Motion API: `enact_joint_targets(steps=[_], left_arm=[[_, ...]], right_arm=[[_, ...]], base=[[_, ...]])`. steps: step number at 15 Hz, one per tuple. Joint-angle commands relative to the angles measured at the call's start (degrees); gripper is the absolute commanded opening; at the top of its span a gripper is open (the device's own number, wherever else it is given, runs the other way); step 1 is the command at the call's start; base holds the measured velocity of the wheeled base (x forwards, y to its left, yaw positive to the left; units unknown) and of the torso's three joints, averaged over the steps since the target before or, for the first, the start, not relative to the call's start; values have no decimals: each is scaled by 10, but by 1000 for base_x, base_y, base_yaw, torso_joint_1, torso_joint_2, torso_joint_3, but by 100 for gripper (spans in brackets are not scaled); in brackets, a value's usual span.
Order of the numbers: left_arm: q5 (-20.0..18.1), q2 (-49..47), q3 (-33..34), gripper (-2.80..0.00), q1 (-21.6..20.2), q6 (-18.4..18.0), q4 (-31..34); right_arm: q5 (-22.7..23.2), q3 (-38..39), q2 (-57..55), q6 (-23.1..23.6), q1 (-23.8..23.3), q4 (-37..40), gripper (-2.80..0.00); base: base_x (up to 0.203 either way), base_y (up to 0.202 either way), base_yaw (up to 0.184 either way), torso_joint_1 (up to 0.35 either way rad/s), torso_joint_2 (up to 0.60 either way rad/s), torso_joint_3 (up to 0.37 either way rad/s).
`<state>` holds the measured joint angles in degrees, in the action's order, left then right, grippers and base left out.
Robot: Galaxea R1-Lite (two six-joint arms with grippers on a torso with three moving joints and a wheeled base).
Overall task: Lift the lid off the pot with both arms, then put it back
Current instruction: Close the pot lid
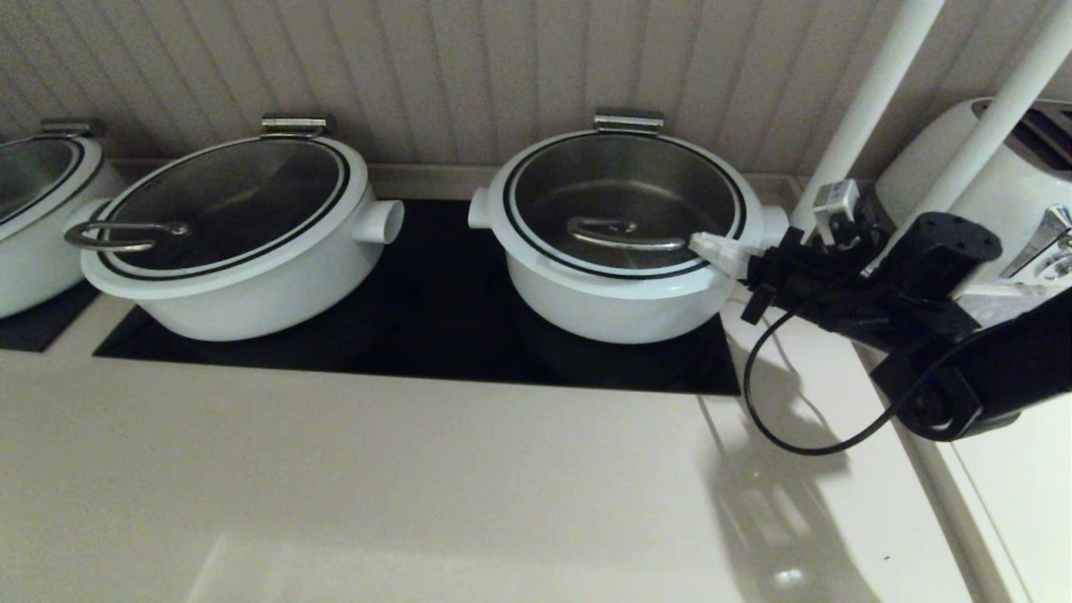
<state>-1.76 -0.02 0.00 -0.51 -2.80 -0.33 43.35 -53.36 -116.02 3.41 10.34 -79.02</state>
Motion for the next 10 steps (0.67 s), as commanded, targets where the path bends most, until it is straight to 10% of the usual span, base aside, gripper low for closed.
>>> enact_joint_targets(steps=[1, 10], left_arm=[[0, 0, 0, -280, 0, 0, 0], [1, 0, 0, -280, 0, 0, 0]], right_arm=[[2, 0, -1, 1, 0, -3, -280], [1, 14, 55, 0, -8, 8, -280]], base=[[0, 0, 0, 0, 0, 0], [0, 0, 0, 0, 0, 0]])
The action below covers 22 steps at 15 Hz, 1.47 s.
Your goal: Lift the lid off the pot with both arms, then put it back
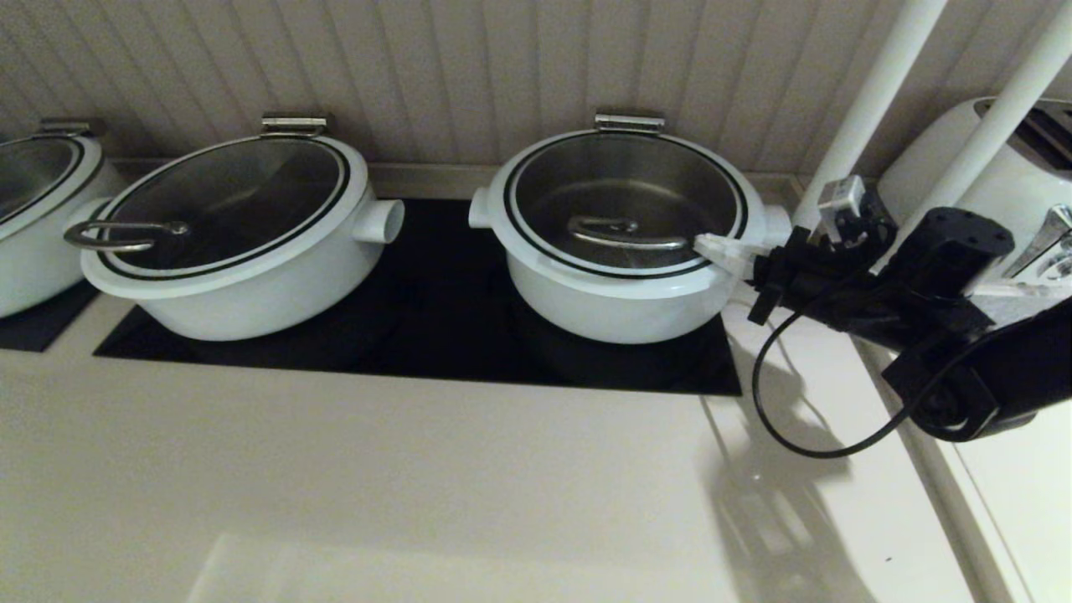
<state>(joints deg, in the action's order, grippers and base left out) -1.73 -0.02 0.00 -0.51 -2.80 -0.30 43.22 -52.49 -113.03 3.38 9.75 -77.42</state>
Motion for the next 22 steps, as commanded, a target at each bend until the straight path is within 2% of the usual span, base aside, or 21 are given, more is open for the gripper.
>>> enact_joint_targets(steps=[1, 4, 10, 14, 18, 19, 22], left_arm=[[0, 0, 0, -280, 0, 0, 0], [0, 0, 0, -280, 0, 0, 0], [0, 0, 0, -280, 0, 0, 0], [0, 0, 0, -280, 0, 0, 0], [0, 0, 0, -280, 0, 0, 0], [0, 0, 0, -280, 0, 0, 0], [0, 0, 0, -280, 0, 0, 0]], right_arm=[[2, 13, 40, 1, -6, -2, -280], [3, 27, 92, 0, -14, 21, -280], [2, 34, 212, 0, -31, 114, -280], [-5, 62, 318, 0, -64, 192, -280], [-13, 182, 447, -1, -134, 235, -280], [-25, 217, 482, -1, -146, 250, -280], [-98, 350, 587, 1, -158, 294, -280]], base=[[0, 0, 0, 0, 0, 0], [0, 0, 0, 0, 0, 0], [0, 0, 0, 0, 0, 0], [0, 0, 0, 0, 0, 0], [0, 0, 0, 0, 0, 0], [0, 0, 0, 0, 0, 0], [0, 0, 0, 0, 0, 0]])
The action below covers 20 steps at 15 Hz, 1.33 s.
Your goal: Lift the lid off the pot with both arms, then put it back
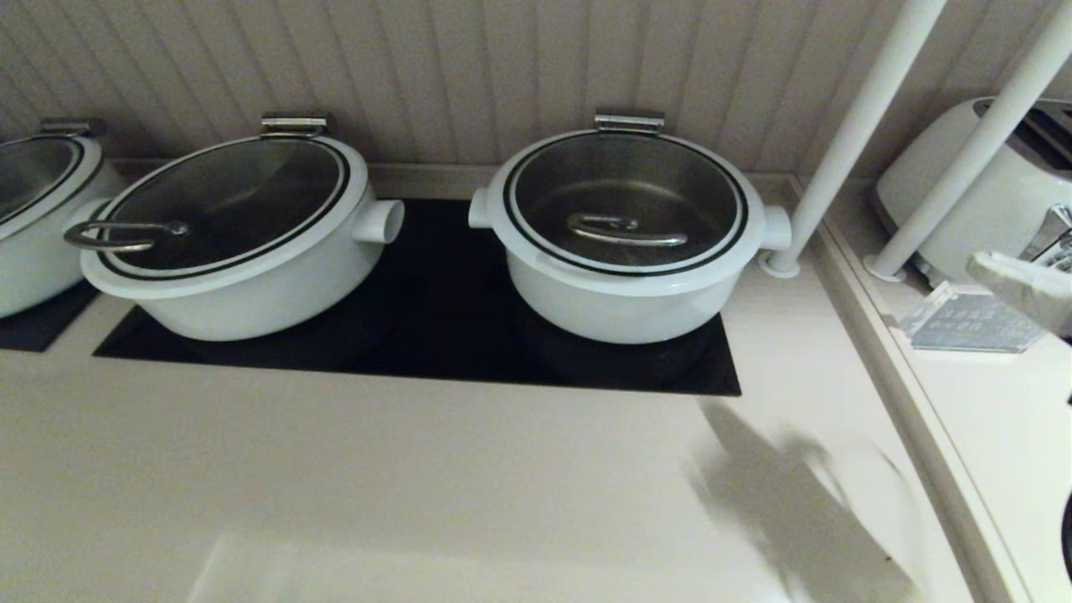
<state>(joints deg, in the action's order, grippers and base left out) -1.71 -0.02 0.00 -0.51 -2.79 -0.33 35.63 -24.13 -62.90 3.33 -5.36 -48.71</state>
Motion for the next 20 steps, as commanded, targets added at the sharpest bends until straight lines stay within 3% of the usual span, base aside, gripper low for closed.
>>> enact_joint_targets(steps=[1, 5, 8, 12, 15, 20], left_arm=[[0, 0, 0, -280, 0, 0, 0], [-1, 0, 0, -280, 0, 0, 0], [0, 0, 0, -280, 0, 0, 1], [-1, 0, 0, -280, 0, 0, 0], [-1, 0, 0, -280, 0, 1, 0], [0, 0, 0, -280, 0, 0, 0]], right_arm=[[-48, 114, 117, 3, -9, 15, -280], [-165, 227, 265, 8, -1, 93, -280], [-256, 238, 387, 12, 13, 259, -280], [-338, 241, 532, 24, 37, 436, -280], [-350, 236, 615, 20, 48, 498, -280], [-355, 241, 629, -8, 50, 486, -280]], base=[[0, 0, 0, 0, 0, 0], [0, 0, 0, 0, 0, 0], [0, 0, 0, 0, 0, 0], [0, 0, 0, 0, 0, 0], [0, 0, 0, 0, 0, 0], [0, 0, 0, 0, 0, 0]])
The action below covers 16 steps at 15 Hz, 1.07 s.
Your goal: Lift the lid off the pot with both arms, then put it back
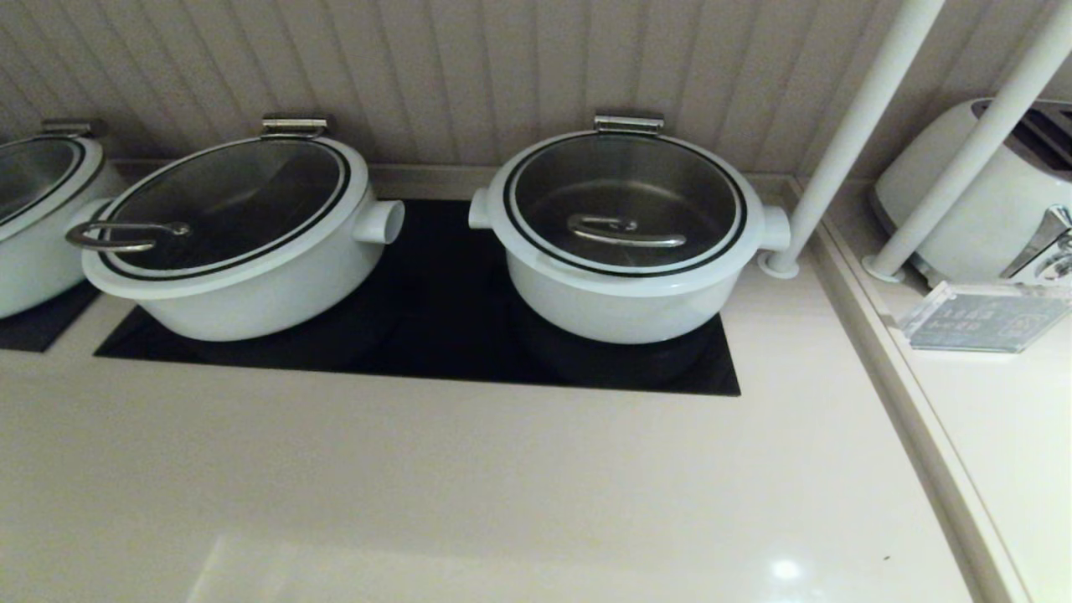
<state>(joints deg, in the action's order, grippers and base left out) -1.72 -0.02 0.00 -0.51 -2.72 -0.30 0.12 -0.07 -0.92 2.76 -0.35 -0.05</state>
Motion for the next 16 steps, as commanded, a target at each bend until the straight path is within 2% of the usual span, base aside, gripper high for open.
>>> enact_joint_targets(steps=[1, 16], left_arm=[[1, 0, 0, -280, 0, 0, 0], [0, 0, 0, -280, 0, 0, 0]], right_arm=[[0, 1, 9, -2, 0, 0, -280], [-1, 1, 9, -8, 0, 0, -280]], base=[[0, 0, 0, 0, 0, 0], [0, 0, 0, 0, 0, 0]])
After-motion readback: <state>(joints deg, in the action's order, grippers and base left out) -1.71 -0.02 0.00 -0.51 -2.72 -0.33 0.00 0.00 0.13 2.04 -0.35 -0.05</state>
